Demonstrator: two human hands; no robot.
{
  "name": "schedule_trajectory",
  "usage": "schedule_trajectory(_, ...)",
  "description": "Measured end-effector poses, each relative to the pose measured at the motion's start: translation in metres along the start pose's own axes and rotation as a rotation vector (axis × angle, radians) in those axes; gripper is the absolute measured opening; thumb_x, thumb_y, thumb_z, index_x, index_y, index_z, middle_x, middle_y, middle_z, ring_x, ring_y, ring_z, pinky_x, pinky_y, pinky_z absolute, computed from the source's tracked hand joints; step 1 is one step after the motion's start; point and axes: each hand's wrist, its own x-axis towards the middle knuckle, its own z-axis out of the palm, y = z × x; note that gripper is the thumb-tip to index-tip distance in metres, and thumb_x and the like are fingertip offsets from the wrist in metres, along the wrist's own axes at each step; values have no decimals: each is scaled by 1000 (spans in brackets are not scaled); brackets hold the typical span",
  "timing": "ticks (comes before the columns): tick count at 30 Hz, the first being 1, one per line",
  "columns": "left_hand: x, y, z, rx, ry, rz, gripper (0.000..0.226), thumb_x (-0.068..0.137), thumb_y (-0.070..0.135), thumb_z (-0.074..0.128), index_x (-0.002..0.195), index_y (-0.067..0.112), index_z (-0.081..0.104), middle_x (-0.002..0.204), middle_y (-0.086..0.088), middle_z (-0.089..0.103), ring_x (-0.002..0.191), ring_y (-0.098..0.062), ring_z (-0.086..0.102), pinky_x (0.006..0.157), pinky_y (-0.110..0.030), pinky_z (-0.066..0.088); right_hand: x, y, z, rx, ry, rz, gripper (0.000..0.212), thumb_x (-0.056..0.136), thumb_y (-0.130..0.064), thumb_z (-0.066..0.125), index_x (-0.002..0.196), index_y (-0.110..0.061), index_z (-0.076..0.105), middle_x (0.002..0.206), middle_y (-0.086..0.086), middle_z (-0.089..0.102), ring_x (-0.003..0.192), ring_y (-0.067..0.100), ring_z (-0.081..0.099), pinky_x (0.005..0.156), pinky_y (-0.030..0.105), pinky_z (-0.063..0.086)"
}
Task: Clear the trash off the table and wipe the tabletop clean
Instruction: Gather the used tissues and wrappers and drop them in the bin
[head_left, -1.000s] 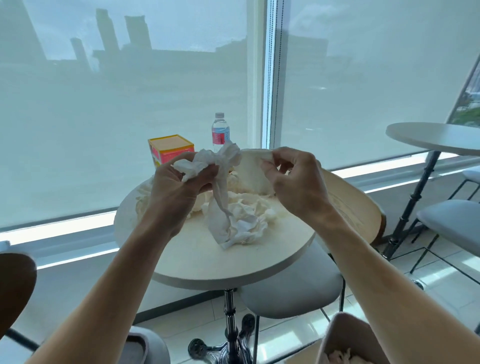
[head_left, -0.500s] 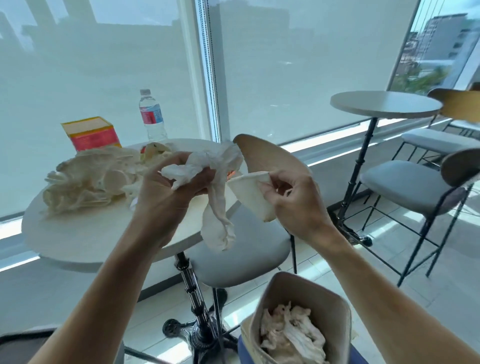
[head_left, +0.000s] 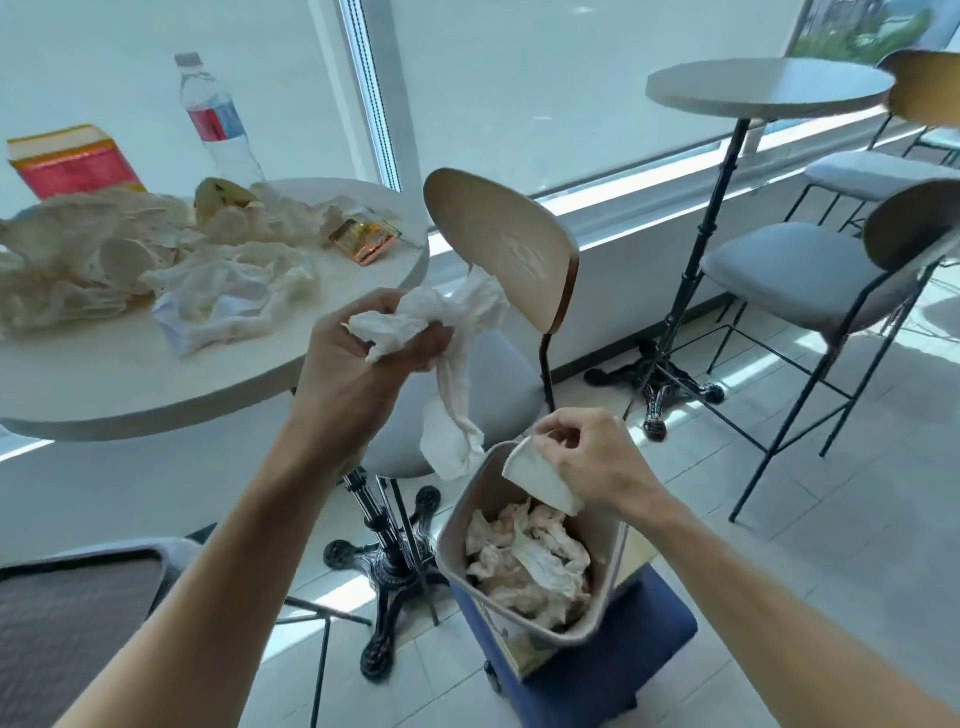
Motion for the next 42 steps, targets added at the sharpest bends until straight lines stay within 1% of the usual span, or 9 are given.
schedule_trajectory(7, -29, -35, 34, 181, -95, -110, 16, 80, 1, 74, 83, 15, 67, 72, 14, 69, 69, 0, 62, 64, -15, 48, 6, 4, -28, 113, 5, 13, 11, 91, -23, 66, 95, -22, 76, 81, -14, 68, 74, -1, 62, 67, 10, 43)
schedule_trajectory(11, -43, -57, 46, 258, -165, -237, 14, 83, 5, 73, 86, 19, 70, 77, 10, 72, 72, -2, 66, 63, -14, 48, 14, 1, -44, 206, 24, 19, 10, 92, -21, 65, 93, -22, 75, 84, -10, 69, 78, 2, 62, 69, 12, 45)
schedule_trajectory(17, -48, -80, 34, 587, -521, -471, 64, 72, 32, 83, 128, 47, 55, 132, 10, 59, 120, -1, 52, 102, -27, 43, 22, -3, -46, 291, -3, 24, 10, 92, -20, 66, 90, -20, 75, 77, -7, 66, 71, 5, 59, 70, 18, 47)
schedule_trajectory(21, -41, -65, 20, 605, -425, -422, 51, 74, 38, 80, 118, 52, 58, 122, 15, 63, 113, 4, 55, 102, -33, 46, 27, -18, -36, 319, -39, 2, 11, 91, -19, 67, 83, -24, 74, 71, -7, 63, 64, 5, 55, 66, 22, 48)
schedule_trajectory(27, -30, -22, -15, 577, -257, -297, 36, 80, 33, 76, 113, 39, 65, 108, 13, 68, 101, 2, 63, 90, -24, 53, 36, -65, -24, 347, -145, -97, 8, 94, -20, 64, 92, -23, 72, 86, 6, 67, 74, 9, 57, 70, 21, 51)
schedule_trajectory(32, -21, 16, -53, 641, -166, -176, 33, 82, 32, 73, 112, 40, 63, 106, 17, 68, 99, 2, 63, 87, -24, 54, 54, -116, -5, 333, -162, -186, 8, 93, -19, 65, 94, -17, 73, 84, 9, 67, 73, 12, 57, 73, 33, 54)
schedule_trajectory(37, -12, 39, -95, 664, -63, -135, 29, 82, 29, 74, 107, 41, 66, 101, 14, 70, 96, 1, 64, 85, -23, 55, 75, -165, 21, 296, -163, -291, 8, 92, -20, 66, 95, -18, 74, 78, -5, 64, 69, 4, 57, 63, 16, 47)
schedule_trajectory(40, -7, 42, -122, 741, -1, -121, 28, 82, 33, 74, 107, 42, 67, 100, 16, 70, 94, 3, 64, 84, -22, 53, 84, -193, 41, 162, -147, -383, 16, 91, -24, 67, 105, -20, 73, 89, -6, 66, 80, 6, 59, 74, 22, 46)
schedule_trajectory(42, -6, 42, -139, 782, 40, -119, 27, 82, 34, 74, 106, 43, 67, 98, 17, 70, 93, 4, 63, 84, -23, 52, 89, -207, 54, -49, -149, -413, 34, 91, -31, 66, 125, -23, 64, 116, -2, 63, 105, 13, 57, 88, 27, 44)
